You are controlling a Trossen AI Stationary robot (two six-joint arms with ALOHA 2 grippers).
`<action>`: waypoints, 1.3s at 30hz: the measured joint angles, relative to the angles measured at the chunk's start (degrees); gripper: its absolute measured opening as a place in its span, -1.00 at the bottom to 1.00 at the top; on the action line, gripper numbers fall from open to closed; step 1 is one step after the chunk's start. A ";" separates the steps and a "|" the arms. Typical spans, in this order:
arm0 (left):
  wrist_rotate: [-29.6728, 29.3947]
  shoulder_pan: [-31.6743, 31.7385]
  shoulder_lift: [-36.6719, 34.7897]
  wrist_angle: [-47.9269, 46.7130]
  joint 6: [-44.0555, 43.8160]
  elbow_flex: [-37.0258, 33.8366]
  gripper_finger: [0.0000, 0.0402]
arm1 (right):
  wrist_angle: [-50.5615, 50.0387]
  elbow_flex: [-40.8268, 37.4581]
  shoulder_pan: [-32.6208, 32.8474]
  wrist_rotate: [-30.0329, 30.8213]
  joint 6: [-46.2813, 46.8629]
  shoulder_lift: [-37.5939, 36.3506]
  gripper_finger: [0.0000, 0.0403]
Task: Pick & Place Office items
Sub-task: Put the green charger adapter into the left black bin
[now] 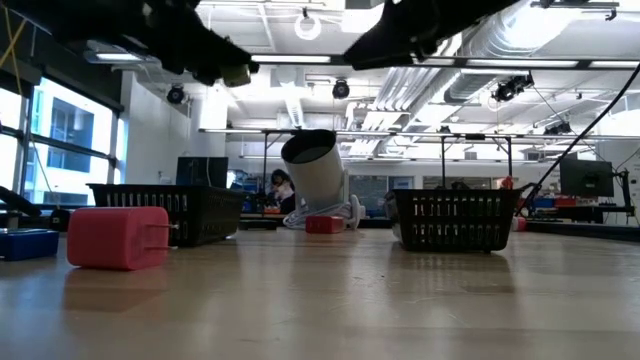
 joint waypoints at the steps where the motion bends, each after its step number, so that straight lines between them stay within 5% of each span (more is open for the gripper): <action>1: -0.02 0.23 0.06 -0.48 -0.42 0.00 -0.36 | -2.95 0.00 0.48 1.35 0.93 -0.79 0.30; 11: 0.91 5.11 -0.28 -1.45 -2.93 -2.75 -0.36 | -18.41 0.01 3.12 8.96 10.22 -3.71 0.29; 18: 8.90 8.94 -0.28 1.05 -6.74 -6.14 -0.36 | -27.08 -0.04 4.50 14.04 16.44 -4.17 0.29; 39: 13.12 7.42 9.87 13.18 -6.22 -6.16 -0.36 | -50.80 -0.07 14.26 32.39 45.64 -4.12 0.29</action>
